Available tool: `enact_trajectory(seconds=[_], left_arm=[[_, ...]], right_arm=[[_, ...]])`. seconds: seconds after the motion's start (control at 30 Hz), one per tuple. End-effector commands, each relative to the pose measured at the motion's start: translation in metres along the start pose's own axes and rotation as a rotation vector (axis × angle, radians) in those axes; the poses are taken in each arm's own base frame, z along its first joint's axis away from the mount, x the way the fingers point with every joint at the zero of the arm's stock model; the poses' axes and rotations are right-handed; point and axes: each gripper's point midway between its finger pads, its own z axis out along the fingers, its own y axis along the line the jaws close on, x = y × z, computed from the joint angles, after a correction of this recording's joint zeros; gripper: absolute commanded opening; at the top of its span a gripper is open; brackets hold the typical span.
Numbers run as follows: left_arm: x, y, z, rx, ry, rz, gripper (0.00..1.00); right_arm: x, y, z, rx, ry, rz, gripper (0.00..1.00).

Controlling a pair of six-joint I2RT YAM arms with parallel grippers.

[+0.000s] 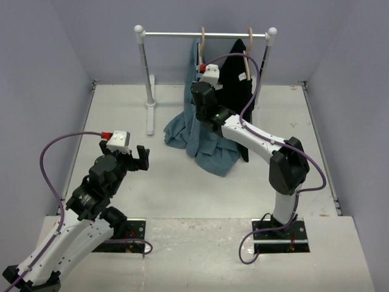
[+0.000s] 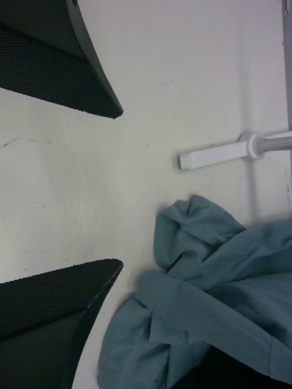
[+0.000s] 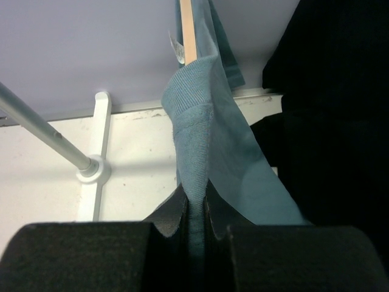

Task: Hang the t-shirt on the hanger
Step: Place the hanger at the clothesline, then reset both arms

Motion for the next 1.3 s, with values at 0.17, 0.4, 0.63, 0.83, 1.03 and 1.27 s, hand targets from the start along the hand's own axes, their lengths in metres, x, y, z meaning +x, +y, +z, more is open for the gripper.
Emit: enact_trajectory(seconds=[0.17,0.4,0.63,0.83,1.03,1.27], left_arm=[[-0.002,0.011,0.005,-0.084,0.0,-0.039,1.0],[-0.005,0.046,0.003,-0.321,-0.011,-0.158,1.0],[-0.03,0.058,-0.015,-0.358,-0.076,-0.239,1.0],[-0.036,0.077,-0.032,-0.427,-0.115,-0.174,1.0],[-0.028,0.077,-0.029,-0.426,-0.088,-0.148,1.0],[-0.021,0.066,-0.024,-0.36,-0.069,-0.134,1.0]], right_arm=[[-0.006,-0.004,-0.008,-0.032,-0.004,0.092,0.49],[-0.066,-0.022,-0.079,-0.124,-0.04,0.119,0.99],[-0.082,-0.087,-0.191,-0.26,0.026,0.081,0.99],[-0.058,-0.193,-0.247,-0.046,0.0,0.04,0.99],[-0.04,-0.227,-0.292,-0.104,-0.01,0.153,0.99],[-0.019,-0.243,-0.302,-0.09,0.005,0.18,0.99]])
